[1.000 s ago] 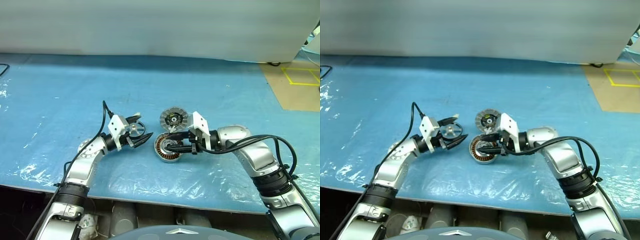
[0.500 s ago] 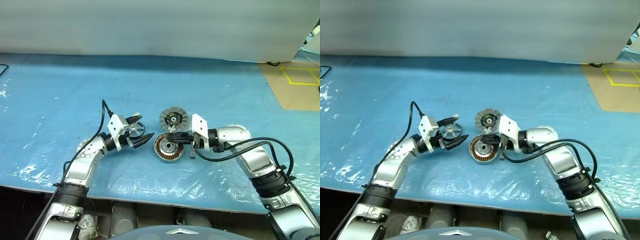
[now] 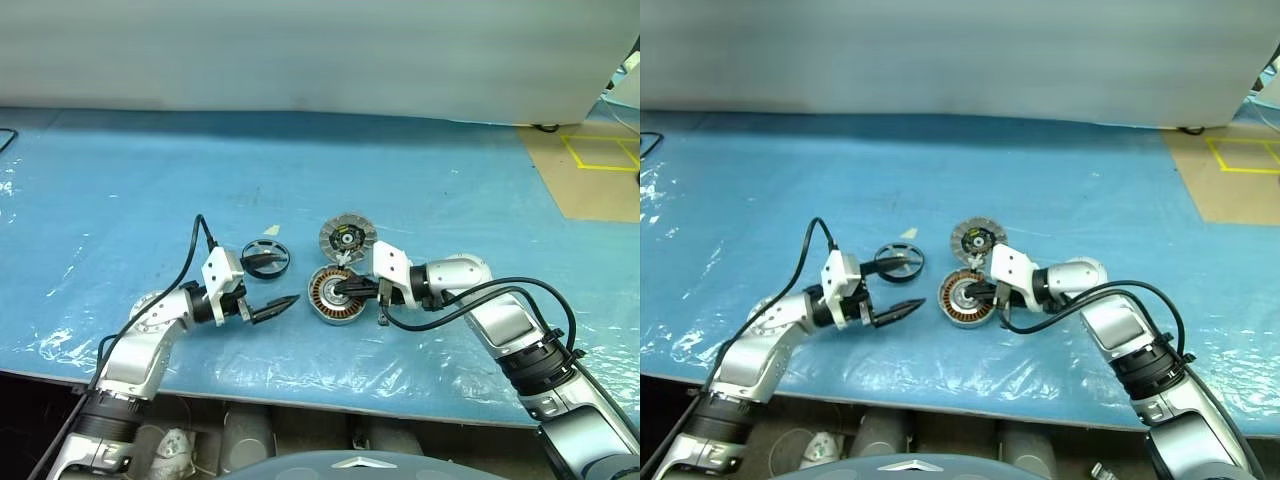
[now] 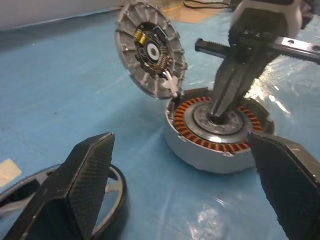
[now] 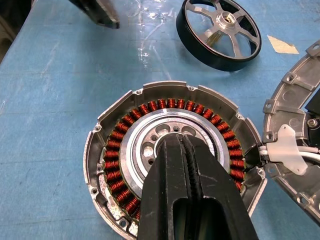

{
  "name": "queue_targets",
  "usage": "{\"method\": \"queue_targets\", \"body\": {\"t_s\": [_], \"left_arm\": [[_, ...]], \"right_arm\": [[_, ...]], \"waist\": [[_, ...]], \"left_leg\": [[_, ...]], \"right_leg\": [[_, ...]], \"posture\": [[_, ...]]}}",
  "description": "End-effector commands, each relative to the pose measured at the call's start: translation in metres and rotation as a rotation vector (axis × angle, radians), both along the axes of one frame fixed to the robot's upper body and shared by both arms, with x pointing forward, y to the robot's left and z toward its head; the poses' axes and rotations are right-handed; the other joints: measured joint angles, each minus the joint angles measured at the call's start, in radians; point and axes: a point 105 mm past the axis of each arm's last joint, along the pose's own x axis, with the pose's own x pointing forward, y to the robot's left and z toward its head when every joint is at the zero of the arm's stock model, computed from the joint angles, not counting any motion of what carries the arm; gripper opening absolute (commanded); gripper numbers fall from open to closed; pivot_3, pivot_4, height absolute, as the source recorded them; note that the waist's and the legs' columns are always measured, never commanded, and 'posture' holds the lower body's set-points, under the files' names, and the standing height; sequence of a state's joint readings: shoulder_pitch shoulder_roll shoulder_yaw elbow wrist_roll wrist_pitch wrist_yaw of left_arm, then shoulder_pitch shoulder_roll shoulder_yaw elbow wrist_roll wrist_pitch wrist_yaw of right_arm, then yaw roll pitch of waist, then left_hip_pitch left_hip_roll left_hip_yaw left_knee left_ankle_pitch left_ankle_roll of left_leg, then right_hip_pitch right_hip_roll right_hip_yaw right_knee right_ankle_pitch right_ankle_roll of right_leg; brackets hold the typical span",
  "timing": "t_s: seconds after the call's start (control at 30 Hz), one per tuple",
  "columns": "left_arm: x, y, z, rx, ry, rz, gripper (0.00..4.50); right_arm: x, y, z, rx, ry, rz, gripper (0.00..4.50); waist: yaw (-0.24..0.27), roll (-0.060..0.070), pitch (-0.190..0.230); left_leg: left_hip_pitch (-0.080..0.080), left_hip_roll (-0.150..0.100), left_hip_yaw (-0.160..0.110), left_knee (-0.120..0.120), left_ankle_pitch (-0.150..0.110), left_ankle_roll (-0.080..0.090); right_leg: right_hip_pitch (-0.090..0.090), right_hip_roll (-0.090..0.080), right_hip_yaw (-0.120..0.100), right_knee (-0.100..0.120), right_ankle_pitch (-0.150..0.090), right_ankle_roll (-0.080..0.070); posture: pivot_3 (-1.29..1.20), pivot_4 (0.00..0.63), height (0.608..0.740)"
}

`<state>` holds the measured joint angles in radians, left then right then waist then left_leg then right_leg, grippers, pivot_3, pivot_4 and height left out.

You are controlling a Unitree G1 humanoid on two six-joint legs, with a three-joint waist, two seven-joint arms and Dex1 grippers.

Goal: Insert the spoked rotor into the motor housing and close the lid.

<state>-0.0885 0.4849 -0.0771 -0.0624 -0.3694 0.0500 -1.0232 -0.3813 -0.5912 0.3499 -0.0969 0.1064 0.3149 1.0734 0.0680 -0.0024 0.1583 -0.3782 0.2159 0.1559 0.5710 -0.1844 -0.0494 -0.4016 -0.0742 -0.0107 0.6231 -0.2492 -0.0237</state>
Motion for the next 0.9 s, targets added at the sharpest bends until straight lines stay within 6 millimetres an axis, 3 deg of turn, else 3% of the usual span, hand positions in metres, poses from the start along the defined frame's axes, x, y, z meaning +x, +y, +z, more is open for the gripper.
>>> {"method": "queue_targets", "body": {"t_s": [0.03,0.13,0.3,0.43,0.9], "left_arm": [[-0.007,-0.003,0.005,0.011,-0.021,-0.038,4.5],[-0.009,-0.005,0.003,0.015,-0.013,-0.044,4.5],[-0.009,-0.009,0.001,0.012,-0.011,-0.046,4.5],[-0.008,-0.009,0.002,0.01,-0.013,-0.043,4.5],[0.031,0.014,0.037,-0.026,0.009,0.064,4.5]], "right_arm": [[-0.003,-0.007,-0.009,-0.07,0.034,0.002,0.02],[-0.007,-0.006,-0.011,-0.041,0.113,-0.012,0.02],[-0.003,-0.003,0.003,0.037,0.139,-0.042,0.02],[-0.002,0.003,0.026,0.179,0.153,-0.039,0.02],[0.0,-0.002,0.035,0.187,0.093,-0.047,0.02]], "waist": [[0.0,0.0,0.0],[0.001,0.0,0.0],[0.0,0.0,0.0],[0.0,0.0,0.0],[0.001,0.0,0.0]], "left_leg": [[0.0,0.0,0.0,0.0,0.0,0.0],[0.002,0.0,0.0,0.0,0.0,0.0],[0.005,0.0,0.001,0.0,0.0,0.0],[0.004,0.0,0.002,0.0,0.0,0.0],[0.003,0.0,0.003,0.0,0.0,0.0]], "right_leg": [[0.0,0.0,0.0,0.0,0.0,0.0],[0.003,0.0,0.0,0.0,0.0,0.0],[0.005,0.0,0.001,0.0,0.0,0.0],[0.003,0.0,0.002,0.0,0.0,0.0],[0.001,0.0,0.002,0.0,0.0,0.0]], "posture": [[0.0,0.15,0.74],[0.0,0.15,0.74],[0.0,0.15,0.74],[0.0,0.15,0.74],[0.0,0.15,0.74]]}}
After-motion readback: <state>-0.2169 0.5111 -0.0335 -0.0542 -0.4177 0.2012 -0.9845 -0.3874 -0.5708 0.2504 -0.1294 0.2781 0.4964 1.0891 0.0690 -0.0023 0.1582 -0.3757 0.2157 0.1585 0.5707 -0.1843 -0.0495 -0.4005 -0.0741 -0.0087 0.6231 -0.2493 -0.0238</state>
